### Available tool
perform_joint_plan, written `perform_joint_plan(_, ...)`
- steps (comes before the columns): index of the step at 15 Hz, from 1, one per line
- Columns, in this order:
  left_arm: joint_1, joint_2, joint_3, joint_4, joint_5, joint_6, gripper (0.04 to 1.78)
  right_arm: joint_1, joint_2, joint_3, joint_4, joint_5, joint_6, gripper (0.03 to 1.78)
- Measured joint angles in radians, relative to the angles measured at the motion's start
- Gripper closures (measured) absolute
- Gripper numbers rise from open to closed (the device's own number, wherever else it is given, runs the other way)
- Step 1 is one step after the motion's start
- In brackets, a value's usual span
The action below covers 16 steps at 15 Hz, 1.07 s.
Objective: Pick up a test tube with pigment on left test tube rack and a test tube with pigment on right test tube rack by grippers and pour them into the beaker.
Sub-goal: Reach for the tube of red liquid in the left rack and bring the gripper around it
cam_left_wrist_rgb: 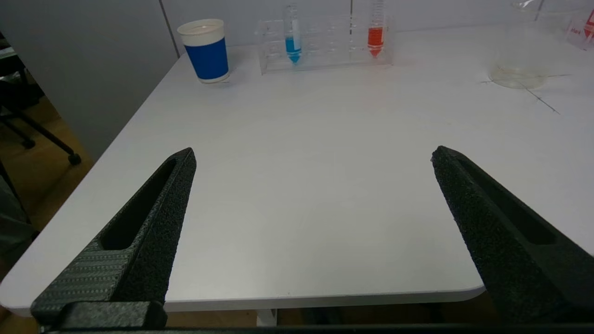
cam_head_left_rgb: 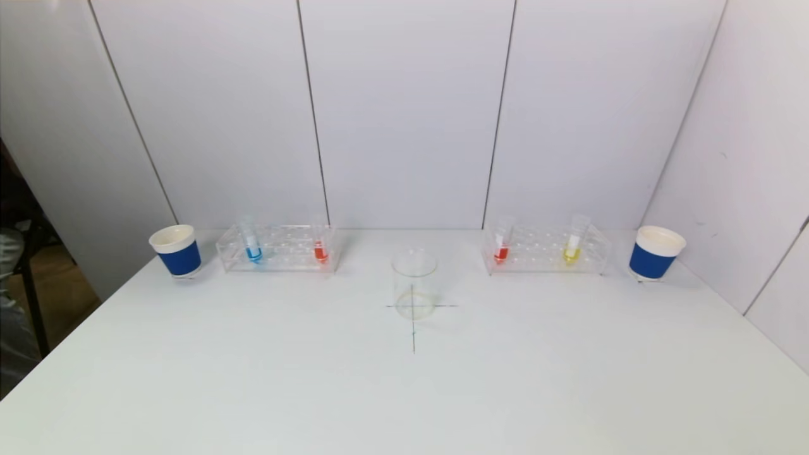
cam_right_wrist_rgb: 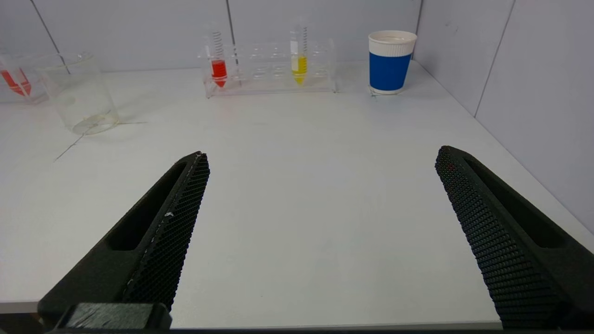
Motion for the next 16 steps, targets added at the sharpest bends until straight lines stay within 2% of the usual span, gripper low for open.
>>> perform_joint_plan(6,-0.003,0.293,-0.35,0.011,0.0,0.009,0.05,0.0,0.0,0.0,0.0,0.0,0.0,0.04)
perform_joint_plan(9,-0.004,0.489,-0.473,-0.068,-0.007,0.011,0.05,0.0,0.0,0.0,0.0,0.0,0.0,0.04)
perform_joint_plan(12,-0.005,0.66,-0.538,-0.186,-0.009,0.013,0.05,0.0,0.0,0.0,0.0,0.0,0.0,0.04)
perform_joint_plan(16,-0.024,0.827,-0.537,-0.322,-0.011,0.007,0.05,0.0,0.0,0.0,0.0,0.0,0.0,0.04)
